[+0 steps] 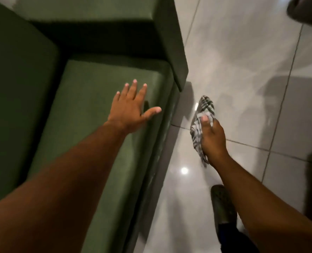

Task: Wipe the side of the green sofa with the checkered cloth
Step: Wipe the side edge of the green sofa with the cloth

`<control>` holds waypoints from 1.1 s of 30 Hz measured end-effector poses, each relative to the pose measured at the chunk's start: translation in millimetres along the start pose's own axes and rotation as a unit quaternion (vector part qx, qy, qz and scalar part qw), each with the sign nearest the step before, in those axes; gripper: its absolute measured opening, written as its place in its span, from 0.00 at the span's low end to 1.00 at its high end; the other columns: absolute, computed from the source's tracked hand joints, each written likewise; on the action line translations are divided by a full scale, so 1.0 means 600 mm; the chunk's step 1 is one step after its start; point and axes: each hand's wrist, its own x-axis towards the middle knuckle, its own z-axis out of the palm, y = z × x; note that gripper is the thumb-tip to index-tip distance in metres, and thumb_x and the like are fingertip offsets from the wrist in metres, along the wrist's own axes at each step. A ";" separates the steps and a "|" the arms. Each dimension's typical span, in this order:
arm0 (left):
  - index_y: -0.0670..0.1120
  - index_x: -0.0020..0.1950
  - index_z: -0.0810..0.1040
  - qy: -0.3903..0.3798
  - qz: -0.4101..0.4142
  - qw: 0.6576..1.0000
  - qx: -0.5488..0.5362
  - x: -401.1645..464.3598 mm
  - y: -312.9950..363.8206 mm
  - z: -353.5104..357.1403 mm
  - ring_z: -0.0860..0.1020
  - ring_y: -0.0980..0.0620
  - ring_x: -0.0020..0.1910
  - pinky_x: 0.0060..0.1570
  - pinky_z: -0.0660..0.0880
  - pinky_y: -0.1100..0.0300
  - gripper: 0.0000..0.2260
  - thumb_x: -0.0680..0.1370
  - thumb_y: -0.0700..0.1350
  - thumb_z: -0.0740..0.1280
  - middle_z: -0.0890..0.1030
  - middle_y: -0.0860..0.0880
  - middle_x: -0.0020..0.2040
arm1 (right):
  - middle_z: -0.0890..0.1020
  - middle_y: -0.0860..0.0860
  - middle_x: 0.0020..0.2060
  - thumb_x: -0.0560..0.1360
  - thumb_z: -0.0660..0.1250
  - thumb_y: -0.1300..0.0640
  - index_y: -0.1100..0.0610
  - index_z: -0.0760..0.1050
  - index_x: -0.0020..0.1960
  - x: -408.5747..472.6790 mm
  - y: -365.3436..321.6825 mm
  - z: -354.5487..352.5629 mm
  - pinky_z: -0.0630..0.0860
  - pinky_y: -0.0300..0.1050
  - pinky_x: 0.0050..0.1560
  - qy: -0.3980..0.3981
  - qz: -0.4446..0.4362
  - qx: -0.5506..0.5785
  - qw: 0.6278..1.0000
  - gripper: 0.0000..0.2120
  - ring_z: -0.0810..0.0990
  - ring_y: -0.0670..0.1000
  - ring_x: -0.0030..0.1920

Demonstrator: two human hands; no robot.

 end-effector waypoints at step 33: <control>0.53 0.81 0.49 0.207 0.074 0.975 0.031 0.198 -0.008 0.188 0.46 0.41 0.81 0.75 0.45 0.37 0.37 0.76 0.60 0.59 0.48 0.45 0.82 | 0.50 0.48 0.79 0.77 0.48 0.31 0.22 0.41 0.69 0.015 0.419 0.336 0.51 0.61 0.78 -0.028 -0.069 0.048 0.996 0.24 0.48 0.51 0.79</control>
